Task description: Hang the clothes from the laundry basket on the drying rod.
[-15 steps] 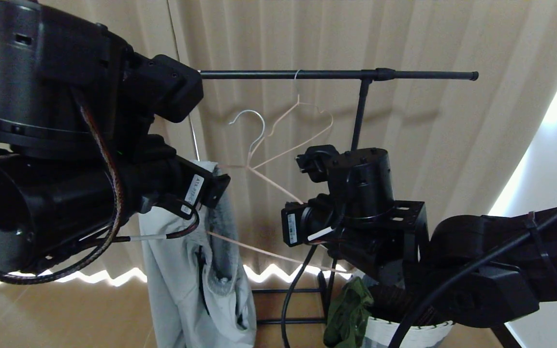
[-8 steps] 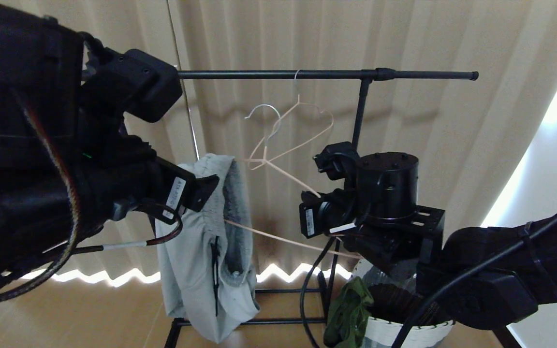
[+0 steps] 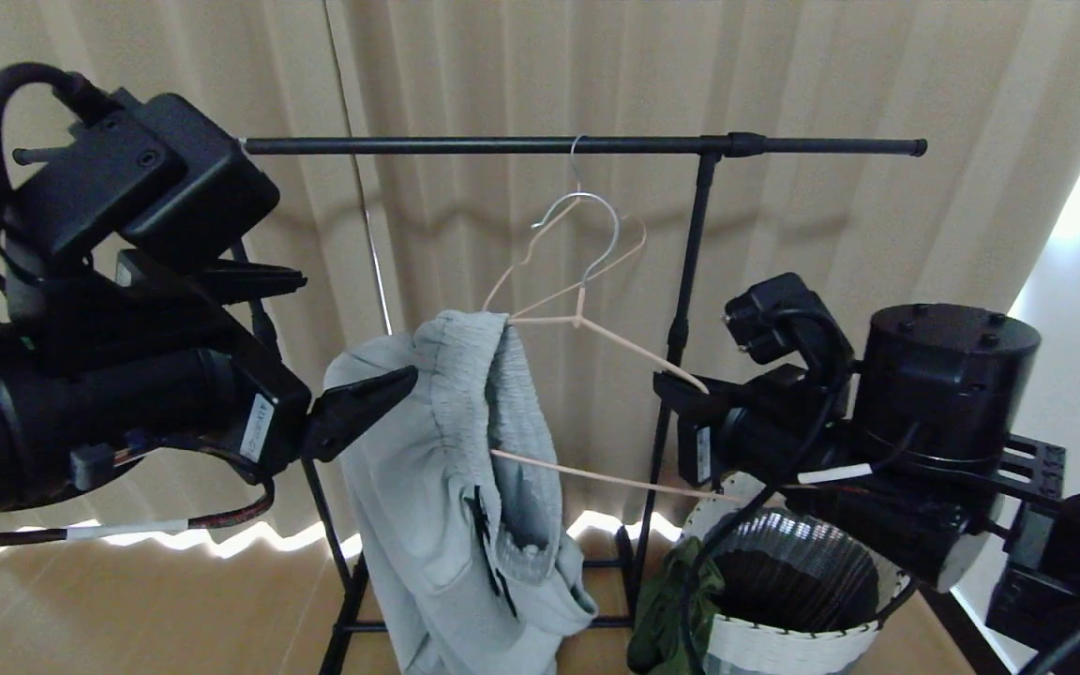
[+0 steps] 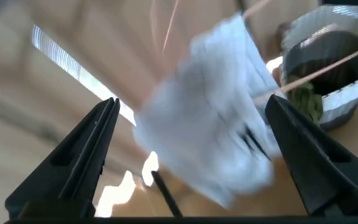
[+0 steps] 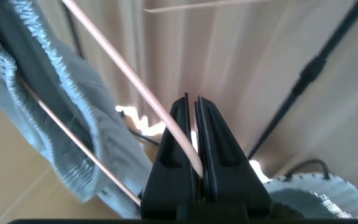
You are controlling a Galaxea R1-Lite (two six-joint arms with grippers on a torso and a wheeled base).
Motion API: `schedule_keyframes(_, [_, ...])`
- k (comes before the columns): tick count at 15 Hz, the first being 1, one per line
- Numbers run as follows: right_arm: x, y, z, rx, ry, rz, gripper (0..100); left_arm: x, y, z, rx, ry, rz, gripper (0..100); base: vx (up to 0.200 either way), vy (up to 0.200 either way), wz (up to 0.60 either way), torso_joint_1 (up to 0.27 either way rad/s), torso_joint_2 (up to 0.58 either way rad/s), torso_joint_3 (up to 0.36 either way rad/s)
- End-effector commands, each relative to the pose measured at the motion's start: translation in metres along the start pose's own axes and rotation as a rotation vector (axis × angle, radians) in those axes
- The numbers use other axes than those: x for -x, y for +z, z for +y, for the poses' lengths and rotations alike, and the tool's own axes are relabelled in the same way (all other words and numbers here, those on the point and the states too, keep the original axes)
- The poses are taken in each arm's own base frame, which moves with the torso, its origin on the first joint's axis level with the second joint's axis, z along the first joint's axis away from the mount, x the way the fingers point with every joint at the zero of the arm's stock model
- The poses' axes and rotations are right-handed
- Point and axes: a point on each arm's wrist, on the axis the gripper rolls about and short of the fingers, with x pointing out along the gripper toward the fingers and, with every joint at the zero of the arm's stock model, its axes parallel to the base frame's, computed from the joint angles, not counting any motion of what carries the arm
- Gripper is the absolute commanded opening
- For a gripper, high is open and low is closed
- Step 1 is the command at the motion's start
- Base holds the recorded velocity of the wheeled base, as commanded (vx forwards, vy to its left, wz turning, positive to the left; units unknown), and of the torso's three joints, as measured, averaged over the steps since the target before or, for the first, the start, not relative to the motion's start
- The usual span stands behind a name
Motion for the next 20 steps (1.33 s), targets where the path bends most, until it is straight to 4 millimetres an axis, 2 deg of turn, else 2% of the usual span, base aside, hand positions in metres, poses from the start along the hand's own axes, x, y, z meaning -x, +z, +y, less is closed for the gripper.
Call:
schedule_keyframes(1, [0.023,0.007,-0.004,-0.007,0.034,-0.044,0,0.001,-0.012,0.011,-0.084,-0.019,-0.055,100,0.0,0.0,0.0,0.0,0.0,0.0])
schedule_keyframes(2, [0.026,0.005,-0.005,-0.007,0.054,-0.049,0,-0.003,-0.021,0.016,-0.181,-0.074,-0.113,100,0.0,0.0,0.0,0.0,0.0,0.0])
schedule_keyframes(4, [0.027,0.003,-0.005,0.0,0.068,-0.044,0,-0.01,-0.025,0.018,-0.244,-0.143,-0.177,100,0.0,0.0,0.0,0.0,0.0,0.0])
schedule_keyframes(11, [0.027,0.002,0.01,0.036,0.179,-0.042,0,-0.04,-0.028,0.006,-0.258,-0.218,-0.175,100,0.0,0.0,0.0,0.0,0.0,0.0])
schedule_keyframes(17, [0.029,0.005,0.014,0.035,0.232,-0.087,0,-0.045,-0.03,0.005,-0.258,-0.226,-0.163,100,0.0,0.0,0.0,0.0,0.0,0.0])
schedule_keyframes(18, [0.029,0.005,0.014,0.043,0.234,-0.089,0,-0.044,-0.03,0.005,-0.26,-0.226,-0.164,0,0.0,0.0,0.0,0.0,0.0,0.0])
schedule_keyframes(20, [0.029,0.005,0.014,0.049,0.235,-0.088,0,-0.044,-0.03,0.005,-0.26,-0.226,-0.164,0,0.0,0.0,0.0,0.0,0.0,0.0])
